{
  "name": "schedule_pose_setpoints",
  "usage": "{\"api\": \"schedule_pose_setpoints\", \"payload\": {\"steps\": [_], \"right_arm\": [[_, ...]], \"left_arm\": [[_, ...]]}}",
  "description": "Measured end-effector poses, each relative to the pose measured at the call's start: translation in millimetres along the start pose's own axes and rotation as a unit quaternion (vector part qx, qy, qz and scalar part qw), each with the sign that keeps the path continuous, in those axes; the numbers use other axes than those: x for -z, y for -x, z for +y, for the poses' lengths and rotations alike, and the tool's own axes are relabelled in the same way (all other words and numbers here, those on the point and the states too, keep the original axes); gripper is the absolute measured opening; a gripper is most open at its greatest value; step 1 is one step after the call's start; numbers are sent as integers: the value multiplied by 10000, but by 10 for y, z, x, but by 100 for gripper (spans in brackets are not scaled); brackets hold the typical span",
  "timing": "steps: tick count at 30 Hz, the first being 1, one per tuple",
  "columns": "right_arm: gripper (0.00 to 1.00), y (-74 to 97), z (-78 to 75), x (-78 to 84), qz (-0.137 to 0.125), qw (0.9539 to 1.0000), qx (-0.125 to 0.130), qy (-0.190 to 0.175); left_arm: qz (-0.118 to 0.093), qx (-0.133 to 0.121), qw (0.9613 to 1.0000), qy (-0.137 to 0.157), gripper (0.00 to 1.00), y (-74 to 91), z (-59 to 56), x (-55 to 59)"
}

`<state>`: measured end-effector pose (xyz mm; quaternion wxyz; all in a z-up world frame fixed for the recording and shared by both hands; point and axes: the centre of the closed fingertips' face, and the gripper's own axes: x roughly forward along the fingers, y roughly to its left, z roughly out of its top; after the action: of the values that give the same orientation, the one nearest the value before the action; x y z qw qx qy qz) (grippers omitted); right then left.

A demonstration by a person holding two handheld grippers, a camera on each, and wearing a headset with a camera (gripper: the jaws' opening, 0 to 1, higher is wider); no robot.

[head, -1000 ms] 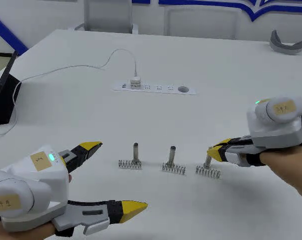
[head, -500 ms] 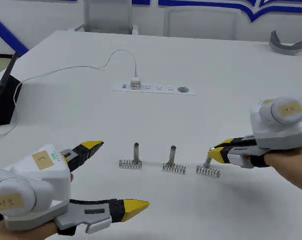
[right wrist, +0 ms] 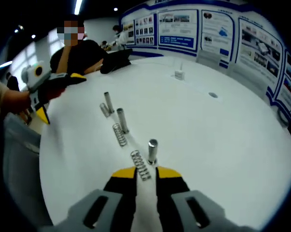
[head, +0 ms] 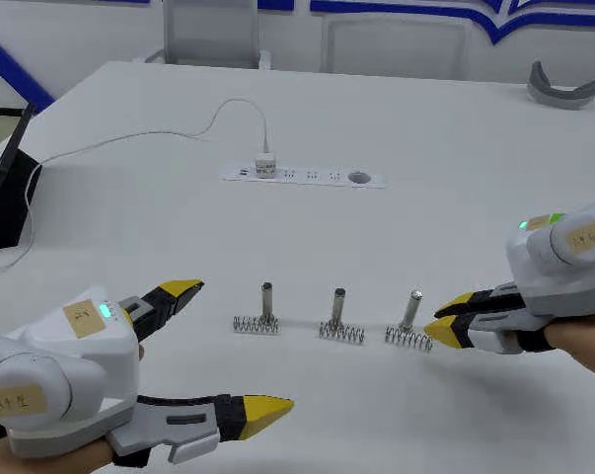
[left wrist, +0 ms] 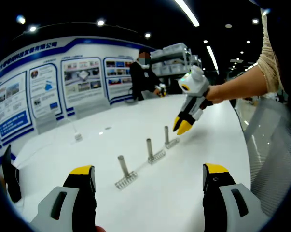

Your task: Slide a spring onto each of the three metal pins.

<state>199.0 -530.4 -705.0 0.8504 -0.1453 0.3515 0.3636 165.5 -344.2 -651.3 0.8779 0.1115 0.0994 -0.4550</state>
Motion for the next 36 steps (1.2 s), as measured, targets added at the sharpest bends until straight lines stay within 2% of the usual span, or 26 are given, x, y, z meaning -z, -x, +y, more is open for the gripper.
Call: {"api": "schedule_pose_setpoints", "payload": {"steps": [10,21,29,36], "right_arm": [[16,-151,38,83,305,9989,-243,273],[15,-219,65,171,698,9947,-471,596],[13,-235,47,236,939,9915,-513,744],[12,-223,61,238,994,9904,-528,807]], "left_arm": [[25,5,10000,21,93,-12,-5,24],[31,29,10000,59,93,-17,-35,51],[45,71,9999,93,92,-12,-69,79],[52,170,9998,105,91,-39,-137,86]]}}
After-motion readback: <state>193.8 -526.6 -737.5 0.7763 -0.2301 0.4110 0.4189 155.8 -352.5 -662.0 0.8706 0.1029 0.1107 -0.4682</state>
